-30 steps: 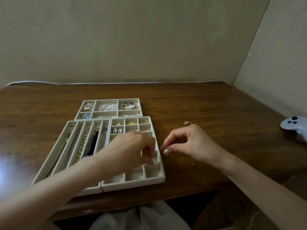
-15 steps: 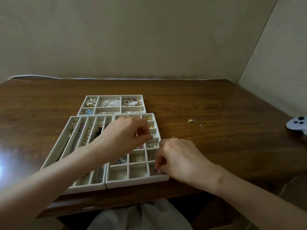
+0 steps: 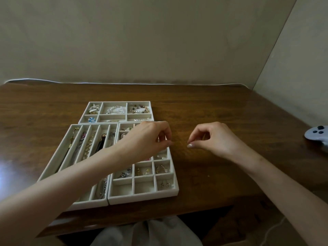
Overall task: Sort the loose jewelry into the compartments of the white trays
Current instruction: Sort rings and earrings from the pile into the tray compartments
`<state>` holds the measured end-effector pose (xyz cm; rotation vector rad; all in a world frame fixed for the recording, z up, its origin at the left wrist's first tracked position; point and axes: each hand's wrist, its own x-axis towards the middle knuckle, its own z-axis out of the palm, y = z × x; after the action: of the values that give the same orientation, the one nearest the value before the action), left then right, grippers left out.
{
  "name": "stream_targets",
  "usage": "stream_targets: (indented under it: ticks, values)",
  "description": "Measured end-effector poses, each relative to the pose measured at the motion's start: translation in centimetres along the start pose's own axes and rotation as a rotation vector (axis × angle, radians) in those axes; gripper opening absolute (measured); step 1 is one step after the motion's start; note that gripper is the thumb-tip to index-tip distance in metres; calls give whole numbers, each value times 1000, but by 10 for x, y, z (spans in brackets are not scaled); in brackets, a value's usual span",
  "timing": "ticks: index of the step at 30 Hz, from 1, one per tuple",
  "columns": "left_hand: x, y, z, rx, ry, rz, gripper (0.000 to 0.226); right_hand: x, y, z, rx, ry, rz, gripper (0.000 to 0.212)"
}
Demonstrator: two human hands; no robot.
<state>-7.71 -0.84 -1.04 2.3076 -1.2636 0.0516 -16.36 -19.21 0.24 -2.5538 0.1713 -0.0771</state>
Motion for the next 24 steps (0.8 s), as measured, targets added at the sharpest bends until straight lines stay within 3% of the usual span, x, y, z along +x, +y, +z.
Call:
stream_targets:
  ticks: [11, 16, 20, 24]
  values:
    - [98, 1, 52, -130, -84, -65, 15, 35, 88, -23, 125, 205, 141, 12]
    - [136, 2, 71, -137, -152, -110, 25, 49, 106, -29, 63, 117, 245, 17]
    - [153, 3, 84, -111, -231, -151, 34, 57, 110, -28, 54, 113, 219, 15]
    - [159, 2, 90, -76, -227, -131, 20, 69, 103, -24, 21, 106, 163, 17]
